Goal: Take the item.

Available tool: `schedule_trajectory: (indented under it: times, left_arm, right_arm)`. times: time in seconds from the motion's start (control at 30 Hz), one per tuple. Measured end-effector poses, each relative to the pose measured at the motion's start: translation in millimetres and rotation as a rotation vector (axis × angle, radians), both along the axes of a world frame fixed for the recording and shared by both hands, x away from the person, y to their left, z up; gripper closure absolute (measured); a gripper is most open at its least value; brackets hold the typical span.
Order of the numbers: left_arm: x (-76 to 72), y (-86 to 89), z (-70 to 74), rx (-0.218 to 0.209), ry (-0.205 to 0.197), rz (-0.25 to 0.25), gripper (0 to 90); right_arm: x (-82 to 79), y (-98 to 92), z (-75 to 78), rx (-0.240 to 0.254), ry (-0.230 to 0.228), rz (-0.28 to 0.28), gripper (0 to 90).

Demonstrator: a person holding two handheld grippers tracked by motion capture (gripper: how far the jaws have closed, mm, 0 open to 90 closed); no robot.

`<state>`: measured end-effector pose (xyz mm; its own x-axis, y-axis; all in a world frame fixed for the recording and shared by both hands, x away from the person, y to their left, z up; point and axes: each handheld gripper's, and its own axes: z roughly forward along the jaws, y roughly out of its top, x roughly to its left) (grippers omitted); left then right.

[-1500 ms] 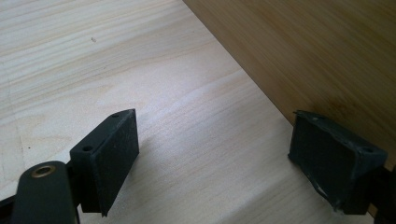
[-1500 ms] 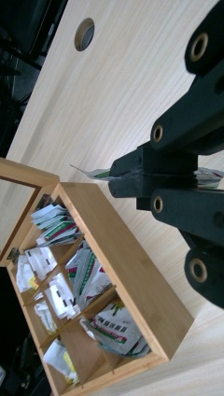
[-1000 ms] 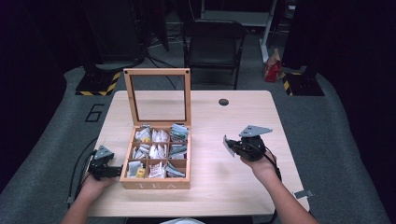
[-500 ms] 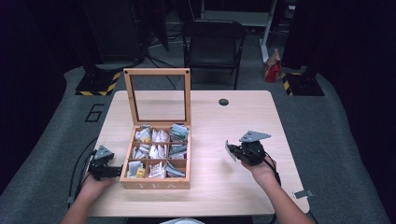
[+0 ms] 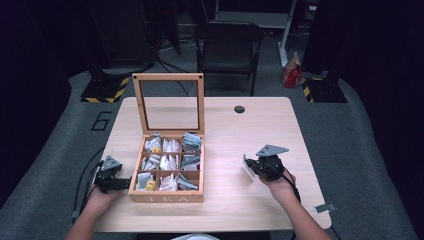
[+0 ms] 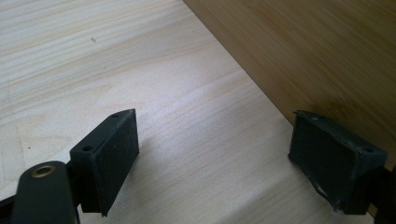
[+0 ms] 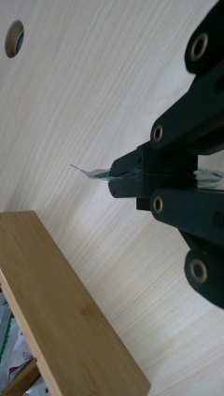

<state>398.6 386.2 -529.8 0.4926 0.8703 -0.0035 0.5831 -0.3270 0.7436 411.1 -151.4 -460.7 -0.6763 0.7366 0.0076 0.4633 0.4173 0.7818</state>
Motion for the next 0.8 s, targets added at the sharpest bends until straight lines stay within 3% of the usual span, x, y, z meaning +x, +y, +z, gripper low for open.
schedule_trajectory:
  times: [0.23, 0.67, 0.8]
  left_arm:
    - [0.0, 0.0, 0.0, 0.0, 0.0, 0.0, 15.4]
    - [0.0, 0.0, 0.0, 0.0, 0.0, 0.0, 15.4]
    - [0.0, 0.0, 0.0, 0.0, 0.0, 0.0, 15.4]
  right_arm:
    - [-1.7, 2.2, -9.3, 0.001, 0.011, -0.011, 89.6]
    - [-8.7, 13.6, -22.4, -0.017, 0.022, 0.038, 89.5]
    - [-11.3, 19.4, -27.7, -0.017, 0.045, 0.052, 89.3]
